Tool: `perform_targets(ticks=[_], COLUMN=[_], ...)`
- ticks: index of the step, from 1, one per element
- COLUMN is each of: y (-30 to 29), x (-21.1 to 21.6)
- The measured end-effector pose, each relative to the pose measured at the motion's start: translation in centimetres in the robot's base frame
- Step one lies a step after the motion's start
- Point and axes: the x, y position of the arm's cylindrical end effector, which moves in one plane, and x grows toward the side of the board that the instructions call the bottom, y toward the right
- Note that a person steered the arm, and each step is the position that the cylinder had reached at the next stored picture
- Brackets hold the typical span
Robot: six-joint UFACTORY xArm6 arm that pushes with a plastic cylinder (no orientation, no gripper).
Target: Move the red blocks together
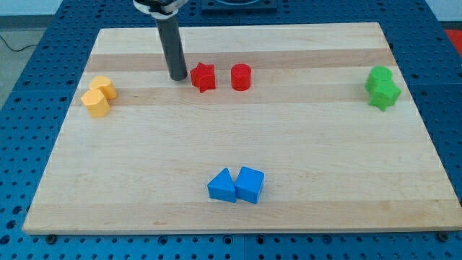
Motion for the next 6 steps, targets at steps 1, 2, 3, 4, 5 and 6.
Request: perform_targets(ticks=[1,2,3,4,5,6], y=[2.4,3.2,3.4,6.0,11.3,12.4], x=[0.7,0.9,-1.4,-3.0,-3.1,-2.0])
